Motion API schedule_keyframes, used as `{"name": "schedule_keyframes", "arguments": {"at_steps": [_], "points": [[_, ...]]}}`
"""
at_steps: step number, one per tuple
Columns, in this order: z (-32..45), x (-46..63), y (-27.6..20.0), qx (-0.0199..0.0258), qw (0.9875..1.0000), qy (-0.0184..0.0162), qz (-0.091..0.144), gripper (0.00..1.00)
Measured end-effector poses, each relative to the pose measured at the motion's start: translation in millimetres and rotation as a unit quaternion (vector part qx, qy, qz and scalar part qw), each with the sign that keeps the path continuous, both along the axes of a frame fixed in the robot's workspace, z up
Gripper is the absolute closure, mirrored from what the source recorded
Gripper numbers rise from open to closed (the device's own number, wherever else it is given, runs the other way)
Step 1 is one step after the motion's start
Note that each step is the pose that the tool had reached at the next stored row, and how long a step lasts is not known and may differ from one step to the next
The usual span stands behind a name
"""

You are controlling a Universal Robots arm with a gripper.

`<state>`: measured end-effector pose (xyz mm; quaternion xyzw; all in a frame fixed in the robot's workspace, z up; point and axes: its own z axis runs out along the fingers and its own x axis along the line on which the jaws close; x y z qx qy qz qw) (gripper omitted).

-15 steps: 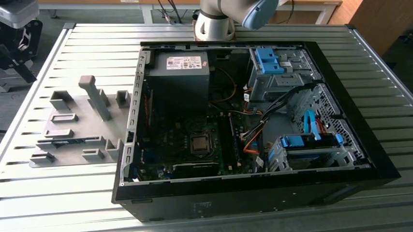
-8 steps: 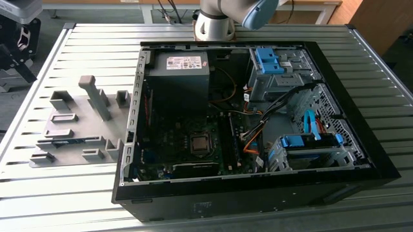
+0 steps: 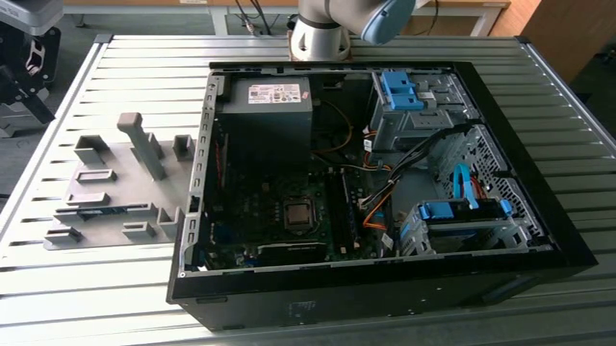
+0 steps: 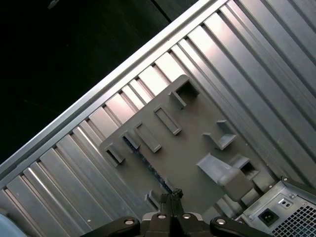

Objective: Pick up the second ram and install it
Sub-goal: 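Pick up the second ram and move it above second insertion slot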

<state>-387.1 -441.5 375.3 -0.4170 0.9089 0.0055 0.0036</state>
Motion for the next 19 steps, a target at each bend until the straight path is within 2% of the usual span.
{"name": "schedule_keyframes", "arguments": {"at_steps": [8, 9, 10, 15, 19], "points": [[0.0, 0.0, 0.0, 0.0000, 1.0000, 0.0000, 0.000, 0.89], [0.0, -0.1, 0.0, 0.0000, 0.9996, 0.0001, 0.027, 0.89], [-0.1, 0.0, 0.0, 0.0000, 0.9994, 0.0000, 0.036, 0.89], [-0.6, 0.0, 0.0, 0.0000, 0.9967, 0.0000, 0.081, 0.89], [-0.9, 0.0, 0.0, 0.0000, 0.9930, 0.0000, 0.118, 0.89]]}}
